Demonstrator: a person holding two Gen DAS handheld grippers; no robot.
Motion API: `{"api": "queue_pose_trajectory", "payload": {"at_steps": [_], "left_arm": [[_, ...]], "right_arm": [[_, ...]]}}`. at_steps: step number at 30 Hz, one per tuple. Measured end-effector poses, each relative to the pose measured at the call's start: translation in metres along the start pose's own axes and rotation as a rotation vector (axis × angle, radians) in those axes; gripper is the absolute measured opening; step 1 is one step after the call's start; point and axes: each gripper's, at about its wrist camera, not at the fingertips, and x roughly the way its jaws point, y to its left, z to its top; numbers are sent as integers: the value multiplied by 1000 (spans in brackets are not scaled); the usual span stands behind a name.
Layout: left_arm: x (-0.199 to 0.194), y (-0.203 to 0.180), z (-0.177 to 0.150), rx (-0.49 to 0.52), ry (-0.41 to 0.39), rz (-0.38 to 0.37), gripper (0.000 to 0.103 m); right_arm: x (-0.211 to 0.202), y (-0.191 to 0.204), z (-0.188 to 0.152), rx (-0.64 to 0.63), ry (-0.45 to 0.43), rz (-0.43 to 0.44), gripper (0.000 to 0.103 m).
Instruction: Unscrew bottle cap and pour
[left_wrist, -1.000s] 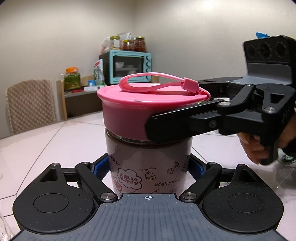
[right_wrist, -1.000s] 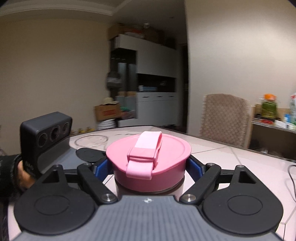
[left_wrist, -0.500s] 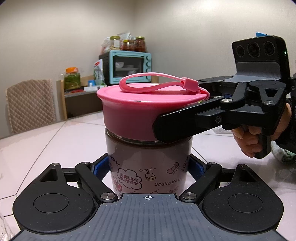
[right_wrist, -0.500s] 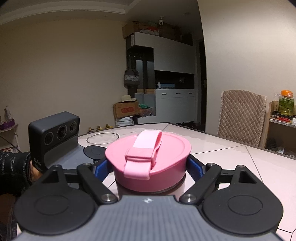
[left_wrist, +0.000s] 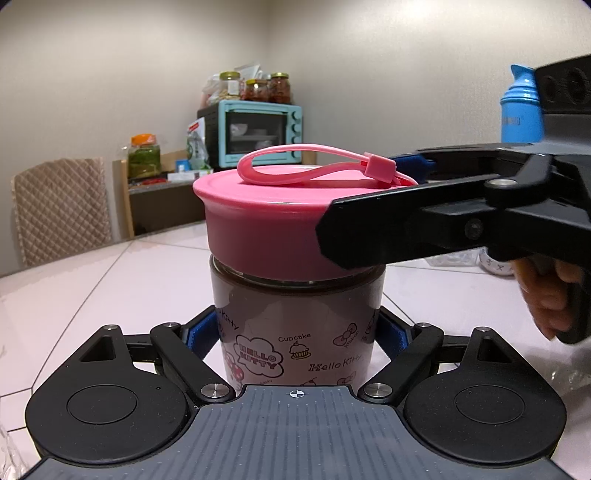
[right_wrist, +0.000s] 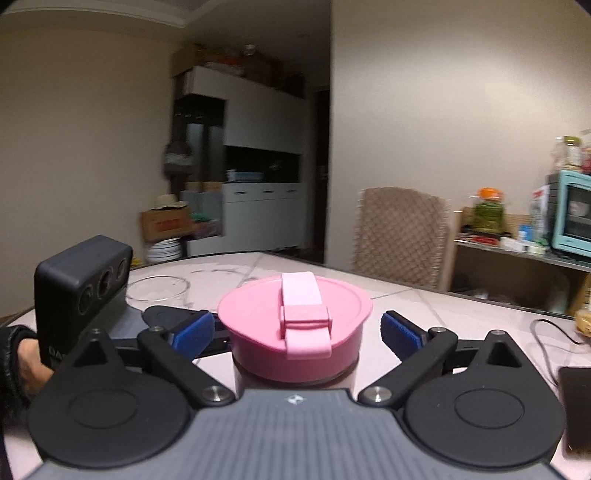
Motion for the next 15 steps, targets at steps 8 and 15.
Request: {"api": "queue_pose_trajectory", "payload": {"at_steps": [8,15], "left_arm": [[1,0,1,0,0,0,90],[0,0,1,1,0,0,90]], "right_arm": [[7,19,-10,39,-4,-117,98],[17,24,-14,79,-4,-176,98]]}}
